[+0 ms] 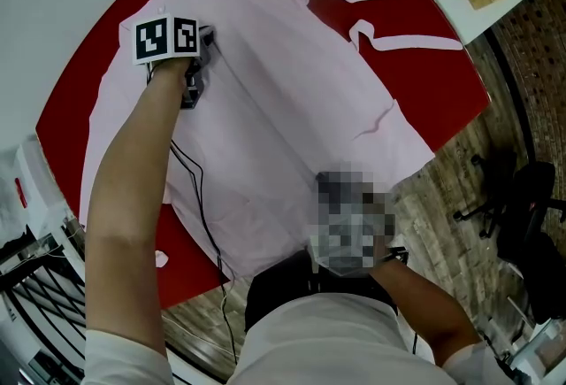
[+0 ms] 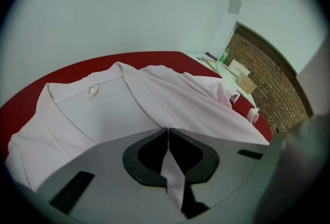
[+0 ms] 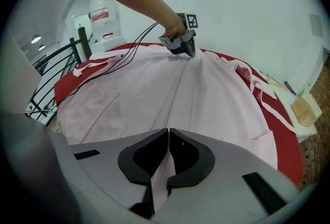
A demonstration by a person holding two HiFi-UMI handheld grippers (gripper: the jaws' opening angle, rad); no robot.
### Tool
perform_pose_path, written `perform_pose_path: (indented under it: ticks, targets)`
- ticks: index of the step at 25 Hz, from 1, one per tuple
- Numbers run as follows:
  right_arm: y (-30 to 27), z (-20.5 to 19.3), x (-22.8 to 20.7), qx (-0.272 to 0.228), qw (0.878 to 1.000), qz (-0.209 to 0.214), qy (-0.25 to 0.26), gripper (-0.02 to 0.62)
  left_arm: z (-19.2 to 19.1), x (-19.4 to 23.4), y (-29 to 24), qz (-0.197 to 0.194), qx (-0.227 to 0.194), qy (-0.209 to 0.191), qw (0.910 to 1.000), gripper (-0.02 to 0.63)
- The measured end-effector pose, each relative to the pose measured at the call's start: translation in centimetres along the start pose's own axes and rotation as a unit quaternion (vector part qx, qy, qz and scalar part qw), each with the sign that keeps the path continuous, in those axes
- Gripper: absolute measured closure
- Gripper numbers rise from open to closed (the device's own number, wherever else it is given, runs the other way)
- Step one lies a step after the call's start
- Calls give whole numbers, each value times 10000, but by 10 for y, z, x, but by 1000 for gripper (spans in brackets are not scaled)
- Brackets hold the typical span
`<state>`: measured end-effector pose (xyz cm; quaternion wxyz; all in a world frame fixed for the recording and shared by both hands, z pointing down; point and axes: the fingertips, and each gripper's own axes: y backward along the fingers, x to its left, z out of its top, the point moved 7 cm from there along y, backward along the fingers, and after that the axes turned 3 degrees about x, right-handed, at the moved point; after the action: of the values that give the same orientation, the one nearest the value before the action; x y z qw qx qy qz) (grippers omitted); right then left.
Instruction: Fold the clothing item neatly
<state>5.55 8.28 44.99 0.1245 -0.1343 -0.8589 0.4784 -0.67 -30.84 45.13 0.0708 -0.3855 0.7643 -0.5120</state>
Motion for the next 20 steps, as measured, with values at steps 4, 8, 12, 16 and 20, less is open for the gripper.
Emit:
perform_pose_path:
  ticks: [4,8,12,16,20]
  targets:
    - [5,1,1,-77,10000,-39,-26,571,-1,3,7,-146,-164,106,9997,592]
    - [9,2,6,-141,9999,-35,60,572,-8,12,16,-123,-111,114,9998,592]
    - [7,-1,14,-96,9999,41,135,572,-19,22,19,-36,19,107,9999,592]
    - [2,0,18,-133,9998,55,139,569,-22,24,18,45,-85,57,9999,591]
    - [7,6,16,-397,9991,4,123,558,-19,17,31,-57,-455,-167,9988,589]
